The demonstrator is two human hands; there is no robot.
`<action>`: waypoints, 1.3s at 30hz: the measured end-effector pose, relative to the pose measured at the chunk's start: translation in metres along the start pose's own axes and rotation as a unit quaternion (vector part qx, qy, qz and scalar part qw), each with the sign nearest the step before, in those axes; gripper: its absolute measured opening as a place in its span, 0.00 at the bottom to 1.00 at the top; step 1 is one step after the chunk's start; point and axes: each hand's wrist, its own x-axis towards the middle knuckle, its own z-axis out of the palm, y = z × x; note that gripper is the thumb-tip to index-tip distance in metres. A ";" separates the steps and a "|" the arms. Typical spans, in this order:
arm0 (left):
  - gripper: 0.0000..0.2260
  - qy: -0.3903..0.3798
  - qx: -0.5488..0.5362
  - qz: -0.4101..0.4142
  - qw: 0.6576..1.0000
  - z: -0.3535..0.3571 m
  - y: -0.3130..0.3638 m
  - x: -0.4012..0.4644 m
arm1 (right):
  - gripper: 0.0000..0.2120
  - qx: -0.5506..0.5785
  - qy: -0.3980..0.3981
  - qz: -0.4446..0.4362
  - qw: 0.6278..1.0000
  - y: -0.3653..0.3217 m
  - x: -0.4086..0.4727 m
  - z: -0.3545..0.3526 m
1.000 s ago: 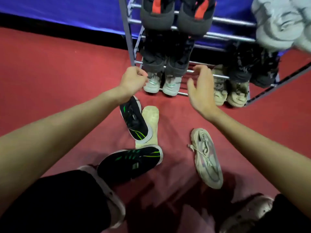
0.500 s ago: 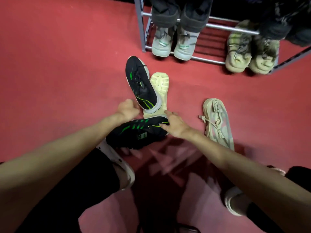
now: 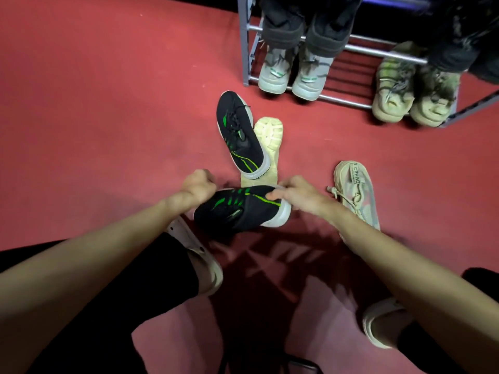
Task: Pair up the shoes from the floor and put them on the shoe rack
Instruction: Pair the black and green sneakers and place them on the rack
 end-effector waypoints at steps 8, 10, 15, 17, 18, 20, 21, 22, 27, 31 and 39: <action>0.14 0.179 -0.124 -0.030 0.975 -0.031 0.016 -0.003 | 0.08 0.221 0.201 -0.076 0.951 -0.004 -0.053 -0.067; 0.15 0.138 -0.163 -0.044 0.976 -0.024 0.021 -0.001 | 0.12 0.272 0.221 -0.069 0.934 -0.001 -0.062 -0.075; 0.09 -0.009 -0.225 -0.032 0.974 0.016 0.038 0.017 | 0.19 0.343 0.218 -0.037 0.913 0.020 -0.061 -0.070; 0.13 -0.030 -0.244 -0.037 0.969 0.029 0.049 0.017 | 0.15 0.362 0.215 -0.034 0.906 0.027 -0.056 -0.068; 0.16 -0.037 -0.266 -0.046 0.962 0.035 0.053 0.018 | 0.10 0.367 0.218 -0.030 0.904 0.031 -0.053 -0.068; 0.19 -0.041 -0.298 -0.065 0.951 0.044 0.061 0.019 | 0.09 0.356 0.237 -0.009 0.904 0.039 -0.047 -0.068; 0.20 -0.039 -0.311 -0.080 0.946 0.046 0.065 0.020 | 0.12 0.350 0.244 0.002 0.905 0.045 -0.044 -0.067; 0.22 -0.038 -0.325 -0.095 0.940 0.050 0.066 0.023 | 0.15 0.347 0.243 0.009 0.906 0.049 -0.041 -0.065; 0.28 -0.083 -0.432 -0.154 0.885 0.061 0.069 0.031 | 0.13 0.353 0.232 0.031 0.906 0.057 -0.034 -0.055; 0.31 -0.081 -0.442 -0.151 0.880 0.066 0.070 0.033 | 0.14 0.359 0.243 0.044 0.900 0.060 -0.026 -0.050; 0.18 -0.037 -0.529 -0.131 0.838 0.046 0.077 0.024 | 0.09 0.325 0.223 0.040 0.918 0.044 -0.032 -0.044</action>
